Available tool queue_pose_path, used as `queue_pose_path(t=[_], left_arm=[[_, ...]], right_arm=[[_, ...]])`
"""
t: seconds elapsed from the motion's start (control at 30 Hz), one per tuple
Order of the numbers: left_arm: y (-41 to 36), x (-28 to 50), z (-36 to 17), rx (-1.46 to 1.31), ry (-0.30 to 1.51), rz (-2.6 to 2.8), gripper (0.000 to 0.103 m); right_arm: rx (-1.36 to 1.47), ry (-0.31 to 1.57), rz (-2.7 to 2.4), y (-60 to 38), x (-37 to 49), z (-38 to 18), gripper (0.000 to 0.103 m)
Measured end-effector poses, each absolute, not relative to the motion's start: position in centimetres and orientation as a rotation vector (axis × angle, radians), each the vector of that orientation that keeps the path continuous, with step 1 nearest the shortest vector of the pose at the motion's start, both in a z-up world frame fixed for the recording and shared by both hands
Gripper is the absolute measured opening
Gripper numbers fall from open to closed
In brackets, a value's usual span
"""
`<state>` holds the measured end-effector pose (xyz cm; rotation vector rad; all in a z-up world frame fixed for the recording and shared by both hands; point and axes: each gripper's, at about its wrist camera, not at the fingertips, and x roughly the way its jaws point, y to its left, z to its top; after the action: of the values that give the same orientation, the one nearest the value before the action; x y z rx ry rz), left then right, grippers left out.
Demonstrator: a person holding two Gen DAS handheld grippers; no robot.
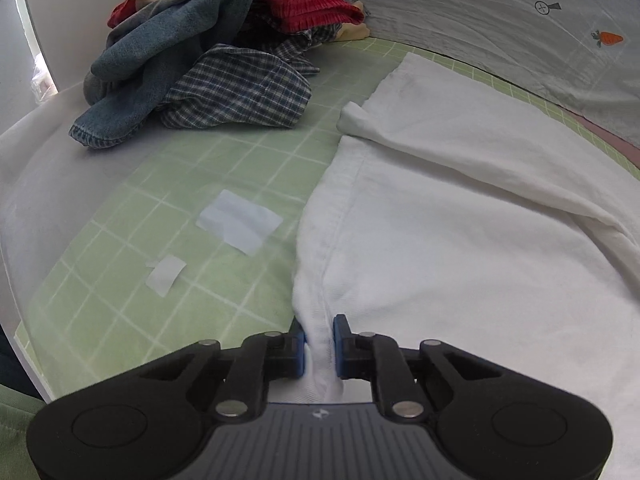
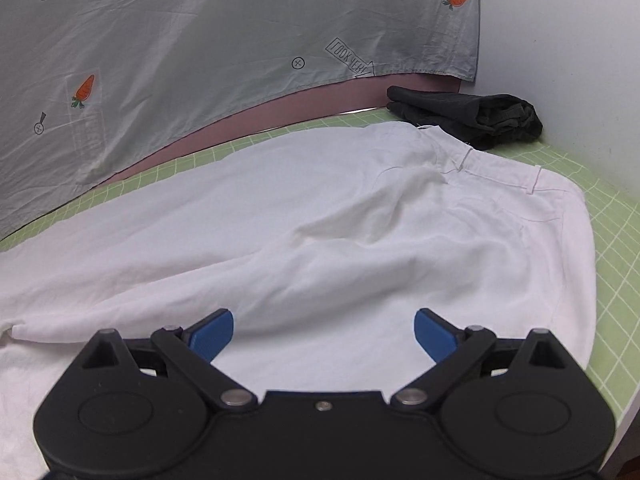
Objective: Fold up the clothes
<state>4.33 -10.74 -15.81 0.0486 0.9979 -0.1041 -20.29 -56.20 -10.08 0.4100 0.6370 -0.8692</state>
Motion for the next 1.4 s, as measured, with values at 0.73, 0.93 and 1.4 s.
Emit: queue_pose_path(t=[0.73, 0.93, 1.4], left_arm=[[-6.4, 2.8, -15.7, 0.006, 1.056, 0.045, 0.038], [-8.2, 0.1, -13.1, -0.104, 0.982, 0.051, 0.075], [-19.0, -8.3, -14.1, -0.280, 1.051, -0.083, 0.079]], right_arm=[[0.483, 0.642, -0.993, -55.6, -25.1, -10.4, 0.098], [0.589, 0.617, -1.083, -60.4, -30.5, -10.9, 0.098], [0.987, 0.532, -0.926, -67.8, -36.0, -13.3, 0.075]])
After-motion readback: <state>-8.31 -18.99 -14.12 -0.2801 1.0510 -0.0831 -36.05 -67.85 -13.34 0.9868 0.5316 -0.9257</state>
